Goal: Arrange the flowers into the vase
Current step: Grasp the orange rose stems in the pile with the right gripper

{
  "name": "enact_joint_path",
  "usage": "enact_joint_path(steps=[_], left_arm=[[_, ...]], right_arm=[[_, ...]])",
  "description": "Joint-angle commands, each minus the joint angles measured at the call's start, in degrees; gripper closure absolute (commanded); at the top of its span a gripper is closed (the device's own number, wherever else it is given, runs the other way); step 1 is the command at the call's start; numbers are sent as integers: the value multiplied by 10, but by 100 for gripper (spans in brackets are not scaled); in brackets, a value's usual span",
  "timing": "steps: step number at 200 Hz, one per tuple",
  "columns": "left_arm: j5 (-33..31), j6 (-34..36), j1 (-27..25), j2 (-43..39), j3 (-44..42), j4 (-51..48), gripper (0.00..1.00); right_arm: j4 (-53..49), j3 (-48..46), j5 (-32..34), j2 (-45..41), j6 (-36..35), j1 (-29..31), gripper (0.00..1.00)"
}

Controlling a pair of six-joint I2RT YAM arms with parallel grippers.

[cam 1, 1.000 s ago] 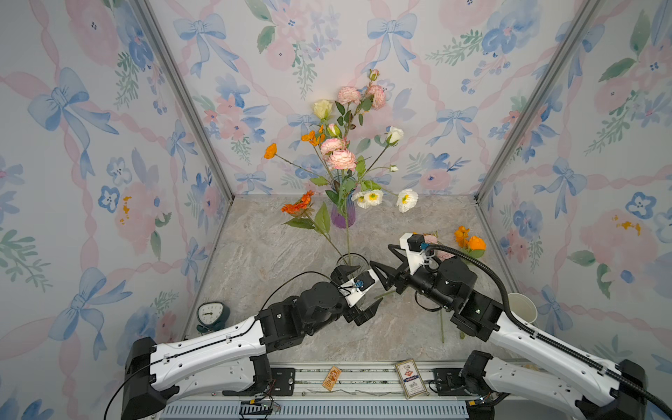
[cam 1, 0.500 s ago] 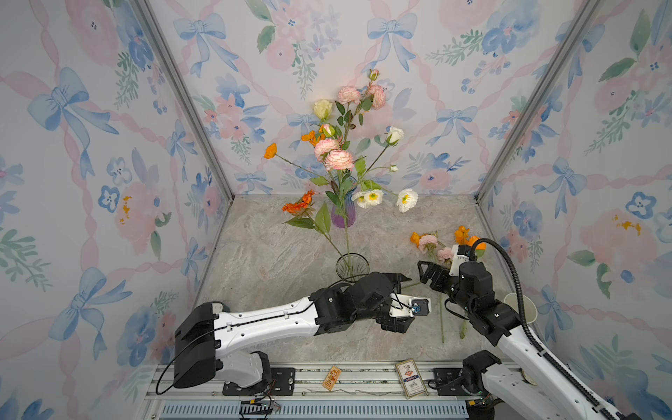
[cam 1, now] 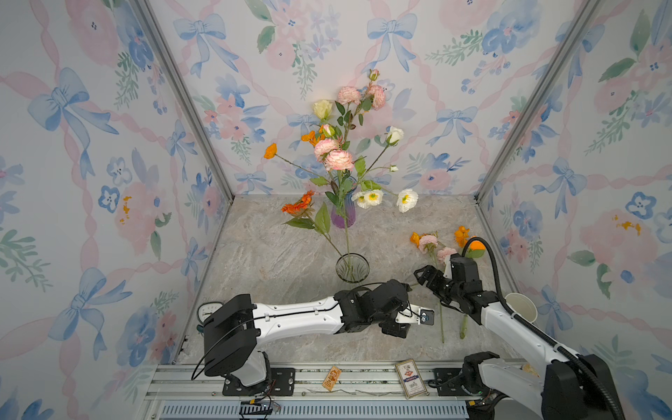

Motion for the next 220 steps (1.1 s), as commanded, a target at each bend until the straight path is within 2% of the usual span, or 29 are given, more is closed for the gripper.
enact_joint_path(steps=[1, 26, 83, 140, 220], left_arm=[[-3, -17, -10, 1, -10, -4, 2], [-17, -15, -14, -1, -13, -4, 2], [-26, -5, -24, -3, -25, -4, 2], [-25, -2, -33, -5, -28, -4, 2], [-19, -2, -39, -11, -29, -5, 2]], right_arm=[[10, 7, 15, 17, 20, -2, 14], [-16, 28, 38, 56, 3, -6, 22], [33, 41, 35, 131, 10, -24, 45], [32, 57, 49, 168, 3, -43, 55], [63, 75, 29, 222, 6, -65, 69]])
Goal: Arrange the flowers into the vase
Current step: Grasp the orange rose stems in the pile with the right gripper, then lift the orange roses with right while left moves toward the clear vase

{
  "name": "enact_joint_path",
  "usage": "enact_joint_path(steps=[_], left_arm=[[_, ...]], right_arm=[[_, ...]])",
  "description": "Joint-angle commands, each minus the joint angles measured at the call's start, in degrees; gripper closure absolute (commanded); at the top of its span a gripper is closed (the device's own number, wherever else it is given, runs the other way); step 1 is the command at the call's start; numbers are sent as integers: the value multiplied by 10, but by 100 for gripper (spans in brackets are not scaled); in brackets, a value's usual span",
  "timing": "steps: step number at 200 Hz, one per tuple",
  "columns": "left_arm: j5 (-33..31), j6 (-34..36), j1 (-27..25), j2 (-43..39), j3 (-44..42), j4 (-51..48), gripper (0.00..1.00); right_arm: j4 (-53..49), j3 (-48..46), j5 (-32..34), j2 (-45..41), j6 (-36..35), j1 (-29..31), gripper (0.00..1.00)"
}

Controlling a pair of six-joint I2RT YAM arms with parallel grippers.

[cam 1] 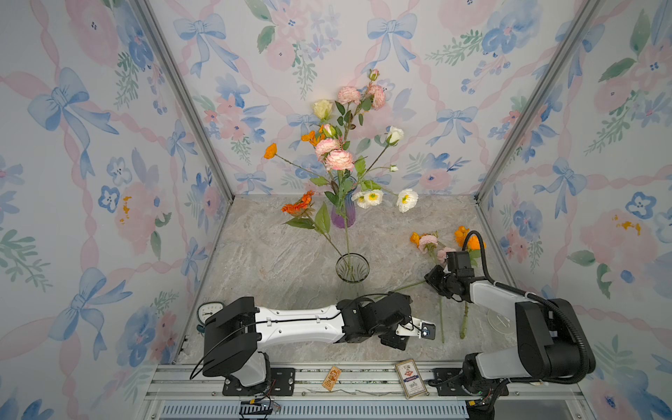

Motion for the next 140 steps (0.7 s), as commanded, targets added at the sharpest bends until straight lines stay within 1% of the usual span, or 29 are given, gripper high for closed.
enact_joint_path(steps=[1, 23, 45, 58, 71, 80, 111, 140], left_arm=[[3, 4, -6, -11, -8, -3, 2], [0, 5, -7, -11, -9, -3, 2], [0, 6, -7, -11, -9, -2, 2], [0, 6, -7, -11, -10, -3, 2], [-1, 6, -7, -14, -9, -2, 2], [0, 7, -7, -15, -10, -3, 2], [-11, 14, -3, -39, -13, -2, 2], [-10, 21, 11, -91, -17, -2, 2]], right_arm=[[20, 20, -8, 27, 3, -6, 70], [37, 24, -19, 45, 5, -6, 78], [45, 25, -25, 48, 4, -6, 88], [42, 24, -25, 38, 0, -6, 95], [35, 24, -20, 20, -3, -5, 97], [30, 24, -19, 4, -8, -5, 100], [8, 27, -13, -85, -26, 0, 100], [-31, 37, 32, -203, -58, 19, 100]])
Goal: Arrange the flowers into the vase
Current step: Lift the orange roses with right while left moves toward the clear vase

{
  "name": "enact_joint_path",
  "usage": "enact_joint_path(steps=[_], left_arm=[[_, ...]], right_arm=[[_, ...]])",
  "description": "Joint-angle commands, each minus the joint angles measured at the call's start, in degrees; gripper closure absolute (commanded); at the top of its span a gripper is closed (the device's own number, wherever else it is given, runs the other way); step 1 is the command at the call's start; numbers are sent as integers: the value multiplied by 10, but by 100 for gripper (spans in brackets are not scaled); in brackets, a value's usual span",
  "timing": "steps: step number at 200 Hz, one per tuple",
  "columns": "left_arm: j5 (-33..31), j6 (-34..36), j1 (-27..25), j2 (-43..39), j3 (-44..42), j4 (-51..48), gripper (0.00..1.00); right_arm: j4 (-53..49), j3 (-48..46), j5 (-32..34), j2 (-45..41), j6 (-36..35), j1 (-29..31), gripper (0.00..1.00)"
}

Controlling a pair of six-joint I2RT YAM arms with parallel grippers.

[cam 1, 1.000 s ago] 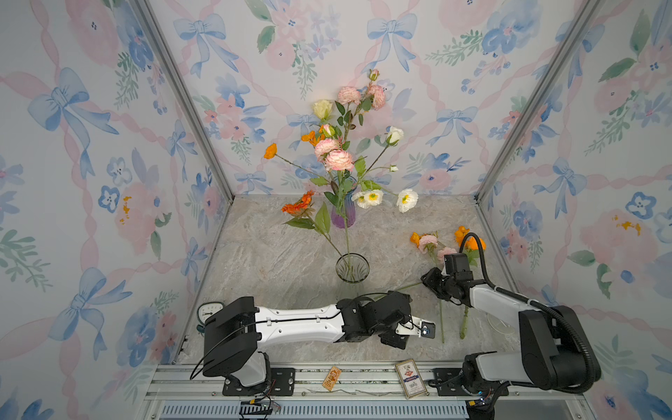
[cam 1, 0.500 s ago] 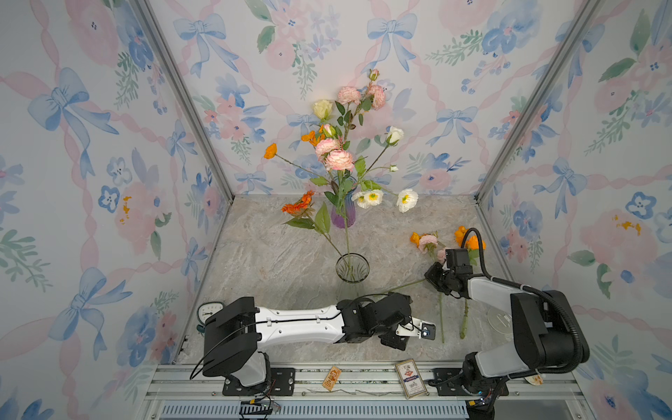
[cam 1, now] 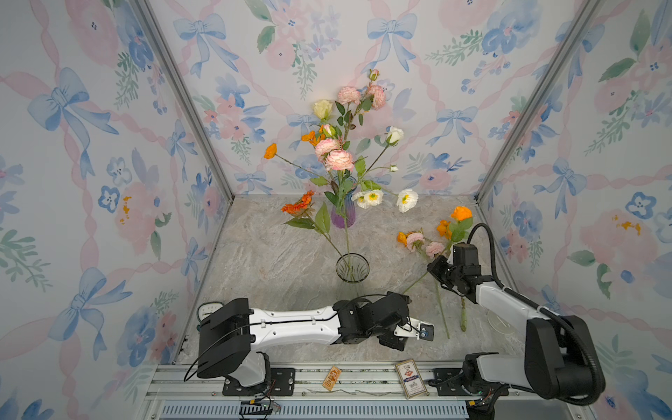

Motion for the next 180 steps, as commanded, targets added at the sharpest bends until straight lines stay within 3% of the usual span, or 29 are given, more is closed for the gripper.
enact_joint_path(steps=[1, 44, 75, 125, 180], left_arm=[[-5, 13, 12, -56, -6, 1, 2], [-51, 23, 38, -131, -7, 1, 2], [-122, -22, 46, -188, 21, 0, 2], [-148, -121, 69, -341, -64, -1, 2], [-103, -181, 131, -450, -166, 0, 2]], right_arm=[[-37, 20, 42, -85, -41, 16, 100], [-3, 18, 81, -259, -114, 54, 100], [9, 68, 117, -318, -169, 111, 100], [81, 151, 78, -316, -226, 181, 100], [185, 203, 70, -223, -238, 285, 100]])
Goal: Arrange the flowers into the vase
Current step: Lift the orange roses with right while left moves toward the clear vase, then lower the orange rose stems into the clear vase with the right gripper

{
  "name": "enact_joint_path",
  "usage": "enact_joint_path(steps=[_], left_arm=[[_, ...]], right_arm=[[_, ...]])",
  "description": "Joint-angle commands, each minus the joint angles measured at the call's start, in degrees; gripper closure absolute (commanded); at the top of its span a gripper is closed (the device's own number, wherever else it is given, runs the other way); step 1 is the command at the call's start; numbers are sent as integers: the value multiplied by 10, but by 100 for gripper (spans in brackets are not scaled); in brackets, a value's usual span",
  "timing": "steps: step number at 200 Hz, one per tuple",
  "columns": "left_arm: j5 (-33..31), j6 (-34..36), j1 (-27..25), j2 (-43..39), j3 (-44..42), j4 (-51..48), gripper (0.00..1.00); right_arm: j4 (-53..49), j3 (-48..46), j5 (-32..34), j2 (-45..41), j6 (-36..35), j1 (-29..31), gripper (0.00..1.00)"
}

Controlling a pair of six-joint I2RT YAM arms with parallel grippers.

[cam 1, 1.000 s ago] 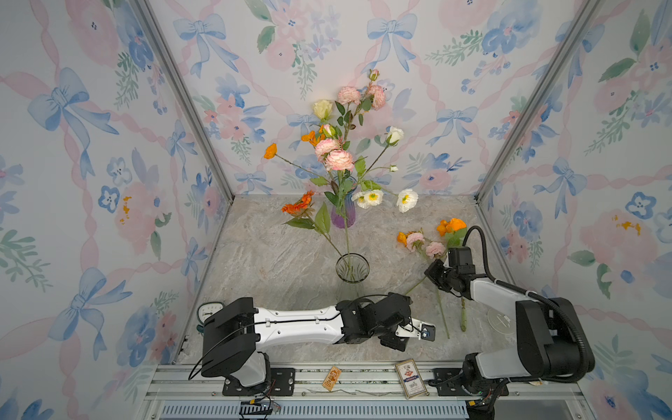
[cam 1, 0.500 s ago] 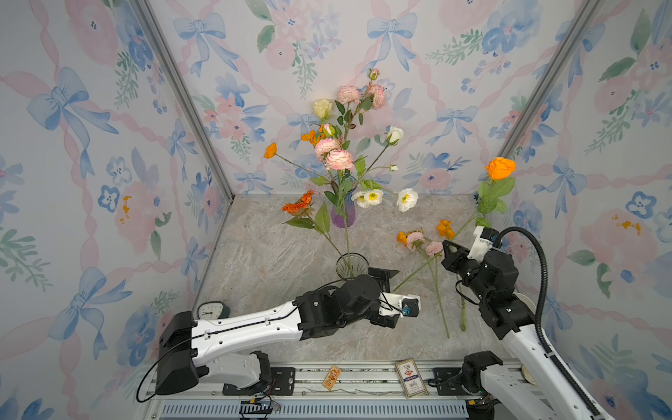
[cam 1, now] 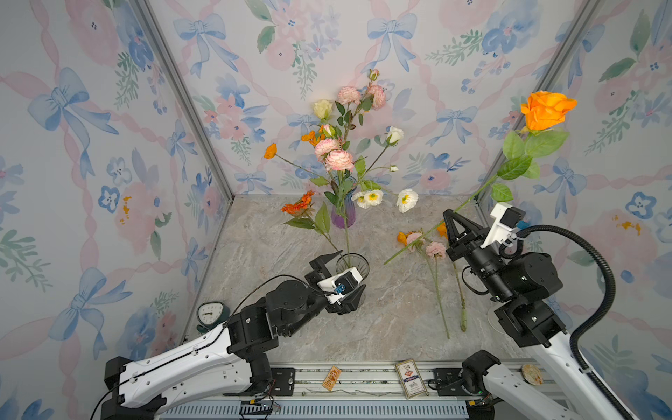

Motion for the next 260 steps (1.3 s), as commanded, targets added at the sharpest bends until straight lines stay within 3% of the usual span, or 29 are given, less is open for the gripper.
enact_joint_path(steps=[1, 83, 168, 260], left_arm=[[22, -42, 22, -23, -29, -4, 2], [56, -47, 57, -31, -47, 7, 2], [70, -53, 69, -31, -50, 8, 2], [80, -51, 84, -18, -50, 8, 2]], right_arm=[[63, 26, -6, 44, -19, 39, 100], [141, 16, 39, 165, -57, 150, 100], [189, -34, 84, 229, -90, 196, 100], [258, -94, 95, 292, -49, 227, 100]])
